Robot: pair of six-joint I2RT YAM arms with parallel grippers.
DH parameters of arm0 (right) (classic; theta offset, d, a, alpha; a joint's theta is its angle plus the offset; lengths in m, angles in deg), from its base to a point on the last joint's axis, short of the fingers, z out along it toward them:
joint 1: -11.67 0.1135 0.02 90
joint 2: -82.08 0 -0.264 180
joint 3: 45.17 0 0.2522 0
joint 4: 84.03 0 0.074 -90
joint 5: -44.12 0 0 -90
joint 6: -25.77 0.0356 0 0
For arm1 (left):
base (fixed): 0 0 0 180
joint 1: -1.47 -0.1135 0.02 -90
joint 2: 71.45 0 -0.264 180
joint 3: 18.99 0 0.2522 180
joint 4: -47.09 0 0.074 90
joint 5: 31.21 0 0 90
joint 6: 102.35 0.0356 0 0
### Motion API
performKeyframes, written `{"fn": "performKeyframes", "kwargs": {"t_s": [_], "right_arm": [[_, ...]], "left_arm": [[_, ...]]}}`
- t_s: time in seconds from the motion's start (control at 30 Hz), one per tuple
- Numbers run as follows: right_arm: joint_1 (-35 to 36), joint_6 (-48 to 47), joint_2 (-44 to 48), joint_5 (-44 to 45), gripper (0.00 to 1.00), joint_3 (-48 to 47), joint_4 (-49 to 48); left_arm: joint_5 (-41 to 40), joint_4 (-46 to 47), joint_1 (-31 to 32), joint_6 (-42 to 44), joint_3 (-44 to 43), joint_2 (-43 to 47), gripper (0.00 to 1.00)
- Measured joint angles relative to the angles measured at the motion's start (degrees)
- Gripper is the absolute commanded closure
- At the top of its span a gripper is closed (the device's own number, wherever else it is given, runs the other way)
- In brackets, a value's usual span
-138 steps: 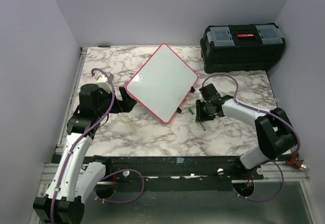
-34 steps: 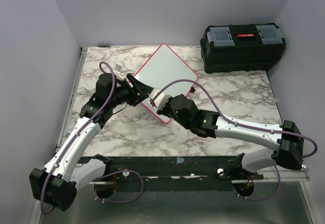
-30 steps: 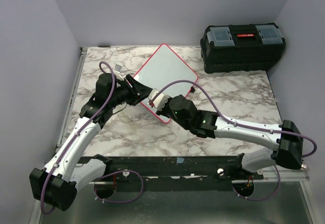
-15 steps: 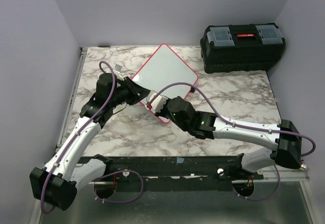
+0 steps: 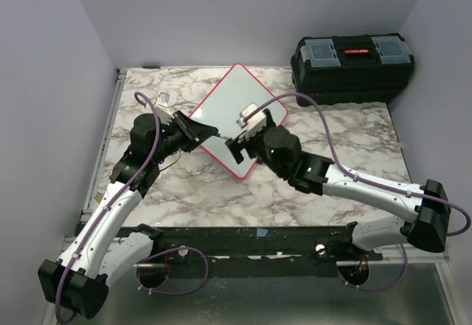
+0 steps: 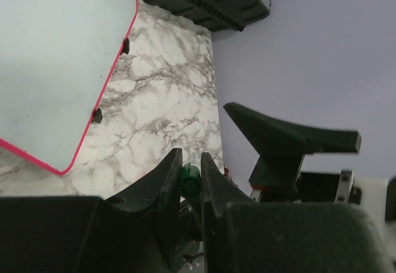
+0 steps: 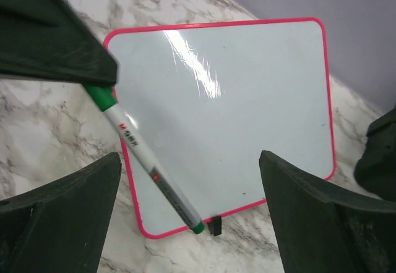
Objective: Write a sentence on the whiteboard
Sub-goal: Pass from the right arm to the left, then open the pen cap from the whiteboard marker.
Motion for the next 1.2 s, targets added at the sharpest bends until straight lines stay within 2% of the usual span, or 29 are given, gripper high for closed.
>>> {"fn": "performKeyframes", "kwargs": {"t_s": [0.23,0.3,0.57,0.97,1.07,1.2], "right_arm": [[-18.49,22.51,6.29,-20.35,0.03,-0.39,0.59],[-21.66,27.02,7.15,-25.18,0.03,-1.33,0.52],[-26.51,41.75,7.61,-46.56,0.01,-3.04,-1.84],[-30.62,56.22,5.22,-65.83,0.01,-1.44,-13.81],[-30.62,59.45,5.09,-69.0,0.06,-0.81,-17.9],[-30.62,63.49,4.11,-72.32,0.2,-0.7,-23.5]], "left_arm": [[-0.46,8.52,-0.22,1.66,4.24,3.15,1.0],[0.02,10.84,-0.22,2.23,4.74,3.15,1.0],[2.12,21.29,-0.26,5.27,5.4,5.09,1.0],[7.54,35.1,-0.5,8.85,7.3,7.63,1.0],[8.85,39.67,-0.5,8.04,8.63,7.63,1.0],[10.01,44.63,-0.5,6.6,9.84,7.37,1.0]]}}
